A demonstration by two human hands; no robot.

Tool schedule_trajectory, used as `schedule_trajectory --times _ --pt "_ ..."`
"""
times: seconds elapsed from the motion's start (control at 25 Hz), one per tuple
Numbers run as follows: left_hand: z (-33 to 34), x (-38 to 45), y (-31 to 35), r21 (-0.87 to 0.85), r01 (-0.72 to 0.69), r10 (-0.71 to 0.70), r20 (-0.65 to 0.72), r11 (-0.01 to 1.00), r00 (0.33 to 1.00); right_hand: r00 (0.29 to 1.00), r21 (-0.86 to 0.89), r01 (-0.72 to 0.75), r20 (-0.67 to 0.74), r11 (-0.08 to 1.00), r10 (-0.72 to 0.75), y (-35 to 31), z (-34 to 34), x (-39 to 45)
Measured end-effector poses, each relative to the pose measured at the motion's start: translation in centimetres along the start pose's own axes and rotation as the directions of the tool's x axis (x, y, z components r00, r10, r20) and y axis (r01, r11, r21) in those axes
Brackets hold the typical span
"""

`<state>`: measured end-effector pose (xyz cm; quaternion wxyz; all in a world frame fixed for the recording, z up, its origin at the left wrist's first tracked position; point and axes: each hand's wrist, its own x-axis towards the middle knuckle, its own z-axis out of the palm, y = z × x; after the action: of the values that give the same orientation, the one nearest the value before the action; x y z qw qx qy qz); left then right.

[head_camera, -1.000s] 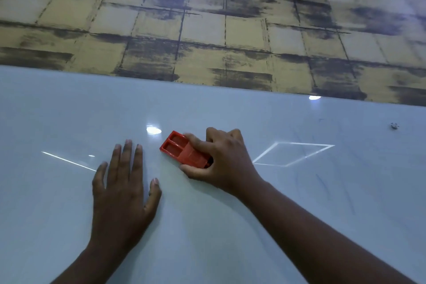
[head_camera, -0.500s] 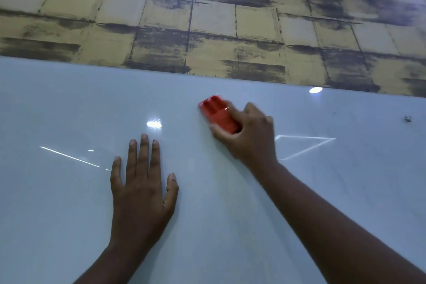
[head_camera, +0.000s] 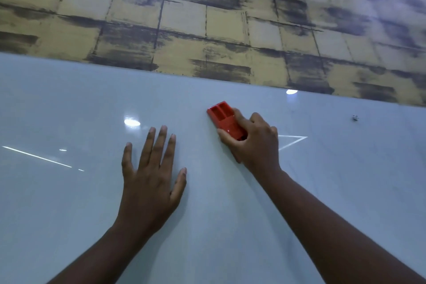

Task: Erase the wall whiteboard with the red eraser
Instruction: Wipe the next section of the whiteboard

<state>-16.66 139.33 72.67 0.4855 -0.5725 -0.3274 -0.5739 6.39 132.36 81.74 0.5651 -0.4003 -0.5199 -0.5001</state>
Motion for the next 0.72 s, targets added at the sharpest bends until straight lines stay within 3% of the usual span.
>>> schedule_trajectory --times 0.12,0.4,0.56,0.72 --pt "0.8 1.2 4.0 -0.025 -0.021 0.021 -0.010 0.999 1.000 0.995 0.020 -0.094 -0.044 0.995 0.095 4.3 -1.3 1.0" --pt "2.9 0.7 8.4 0.021 0.090 -0.090 -0.016 0.996 0.996 0.978 0.030 -0.179 -0.104 0.983 0.181 12.1 -3.7 1.5" --pt "2.5 0.7 8.3 -0.001 0.102 -0.102 -0.004 0.995 0.995 0.980 0.048 -0.167 -0.098 0.985 0.171 11.5 -3.1 1.0" --pt "2.5 0.6 8.4 -0.013 0.109 -0.109 0.002 0.994 0.994 0.997 0.069 -0.028 -0.064 0.997 0.033 7.8 -2.0 -2.5"
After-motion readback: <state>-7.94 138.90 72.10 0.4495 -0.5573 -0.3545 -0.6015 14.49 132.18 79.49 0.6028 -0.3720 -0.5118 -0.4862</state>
